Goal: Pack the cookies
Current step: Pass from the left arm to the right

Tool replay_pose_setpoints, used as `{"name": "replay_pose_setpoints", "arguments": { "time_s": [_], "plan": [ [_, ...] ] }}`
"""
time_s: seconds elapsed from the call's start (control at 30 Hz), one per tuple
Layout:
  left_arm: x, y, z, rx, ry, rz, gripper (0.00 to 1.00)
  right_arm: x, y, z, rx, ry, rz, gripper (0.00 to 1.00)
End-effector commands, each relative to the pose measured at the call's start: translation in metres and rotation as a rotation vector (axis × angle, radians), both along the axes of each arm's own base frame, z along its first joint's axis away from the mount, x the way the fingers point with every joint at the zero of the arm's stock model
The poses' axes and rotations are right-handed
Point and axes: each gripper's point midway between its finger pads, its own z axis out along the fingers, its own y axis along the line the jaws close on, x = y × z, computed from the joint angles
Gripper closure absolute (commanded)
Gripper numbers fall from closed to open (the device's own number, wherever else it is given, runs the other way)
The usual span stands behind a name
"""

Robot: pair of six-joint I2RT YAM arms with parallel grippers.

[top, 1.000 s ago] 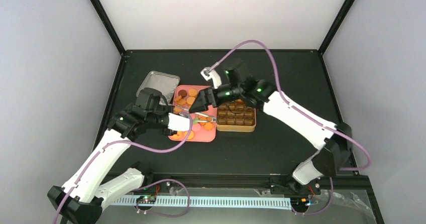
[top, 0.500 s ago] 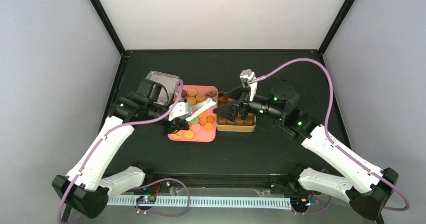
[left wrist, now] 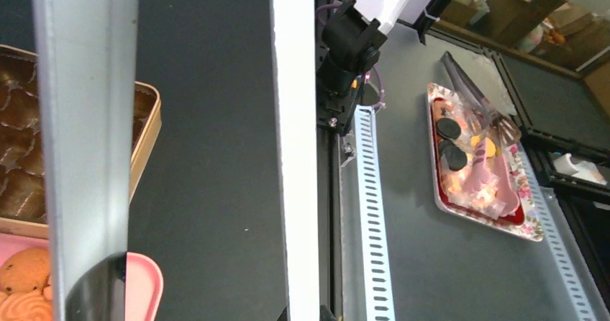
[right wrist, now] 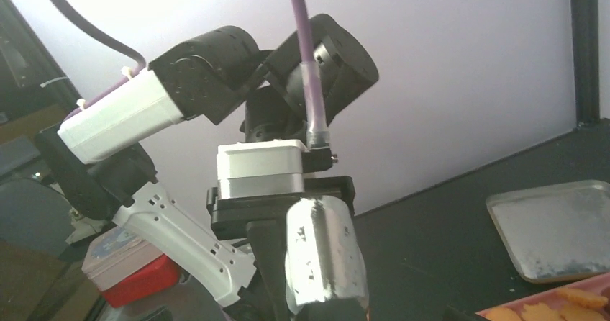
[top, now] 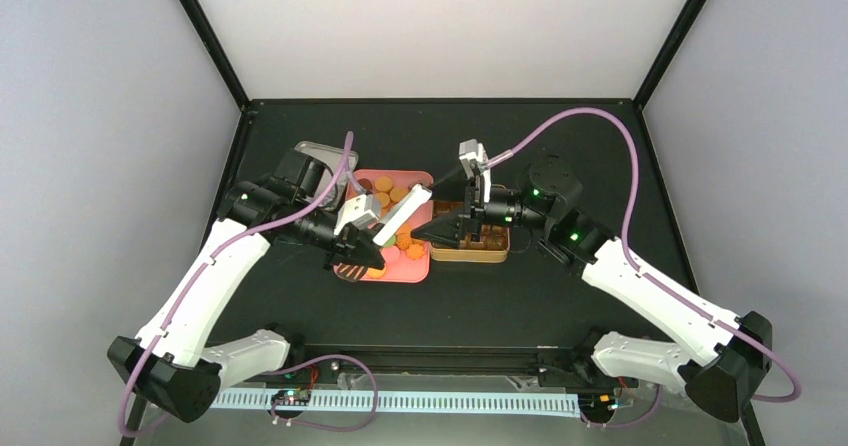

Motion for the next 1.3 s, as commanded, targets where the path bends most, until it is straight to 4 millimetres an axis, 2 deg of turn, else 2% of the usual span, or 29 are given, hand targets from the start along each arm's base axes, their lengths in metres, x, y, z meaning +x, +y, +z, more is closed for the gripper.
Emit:
{"name": "replay_pose_setpoints", "arguments": {
  "time_s": [0.0, 0.3, 0.57, 0.97, 1.1, 1.2, 1.27],
  "plan": [
    [-0.01, -0.004, 0.028, -0.091, 0.031, -0.028, 0.98, -0.008, 0.009, 0.015, 0.06, -0.038, 0.047, 0.02],
    [-0.014, -0.004, 0.038, -0.114, 0.044, -0.035, 0.99, -0.006, 0.025, 0.01, 0.063, -0.004, 0.057, 0.12],
    [-0.014, -0.004, 0.034, -0.113, 0.068, -0.026, 0.98, -0.005, 0.045, 0.009, 0.06, 0.003, 0.075, 0.22],
    [-0.016, -0.002, 0.029, -0.096, 0.042, -0.035, 0.98, -0.001, 0.06, 0.0, 0.047, 0.025, 0.109, 0.49],
    [-0.011, 0.0, 0.026, -0.063, 0.001, -0.018, 0.98, -0.006, 0.06, -0.011, 0.011, 0.043, 0.138, 0.57],
    [-0.006, 0.001, 0.023, -0.045, -0.03, -0.007, 0.98, -0.004, 0.061, -0.017, -0.021, 0.048, 0.129, 0.65],
    [-0.002, 0.001, 0.022, -0.031, -0.047, 0.005, 0.98, -0.002, 0.061, -0.018, -0.041, 0.047, 0.114, 0.67]
  ]
}}
